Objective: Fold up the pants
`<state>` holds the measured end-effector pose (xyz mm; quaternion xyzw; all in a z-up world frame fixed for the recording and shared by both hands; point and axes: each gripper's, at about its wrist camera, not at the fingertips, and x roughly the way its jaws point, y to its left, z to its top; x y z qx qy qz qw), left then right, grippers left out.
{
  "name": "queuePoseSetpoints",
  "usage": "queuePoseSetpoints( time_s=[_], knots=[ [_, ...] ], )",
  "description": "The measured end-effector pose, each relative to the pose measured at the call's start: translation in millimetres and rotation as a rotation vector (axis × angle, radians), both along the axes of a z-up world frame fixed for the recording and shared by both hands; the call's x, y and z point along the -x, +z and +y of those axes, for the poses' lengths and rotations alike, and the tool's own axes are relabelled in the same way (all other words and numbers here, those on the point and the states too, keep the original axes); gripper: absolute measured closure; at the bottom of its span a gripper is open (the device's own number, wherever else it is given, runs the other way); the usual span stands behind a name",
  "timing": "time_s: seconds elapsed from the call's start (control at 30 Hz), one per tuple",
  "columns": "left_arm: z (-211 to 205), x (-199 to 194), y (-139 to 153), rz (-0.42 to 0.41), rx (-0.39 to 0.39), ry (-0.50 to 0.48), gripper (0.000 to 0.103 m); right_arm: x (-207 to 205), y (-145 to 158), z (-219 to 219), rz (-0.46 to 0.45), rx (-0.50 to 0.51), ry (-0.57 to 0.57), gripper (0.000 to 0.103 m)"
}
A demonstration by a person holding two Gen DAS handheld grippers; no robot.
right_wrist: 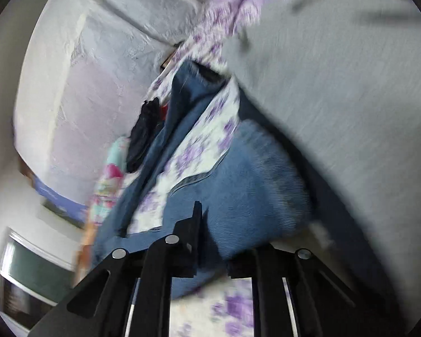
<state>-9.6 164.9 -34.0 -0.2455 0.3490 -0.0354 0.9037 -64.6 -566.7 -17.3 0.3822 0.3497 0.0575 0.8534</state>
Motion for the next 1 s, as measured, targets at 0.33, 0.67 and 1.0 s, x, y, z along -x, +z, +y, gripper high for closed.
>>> queuePoseSetpoints(
  time_s=[0.33, 0.67, 1.0],
  knots=[
    [55.4, 38.6, 42.5, -0.089, -0.009, 0.149, 0.006, 34.4, 46.3, -48.7, -0.035, 0.057, -0.286, 0.032],
    [47.7, -134.6, 23.9, 0.106, 0.146, -0.042, 0.006, -137.2, 40.0, 71.8, 0.064, -0.019, 0.093, 0.032],
    [41.7, -159.3, -4.6, 0.075, 0.194, -0.221, 0.005, -254.6, 5.0, 111.9, 0.199, -0.08, 0.053, 0.031]
  ],
)
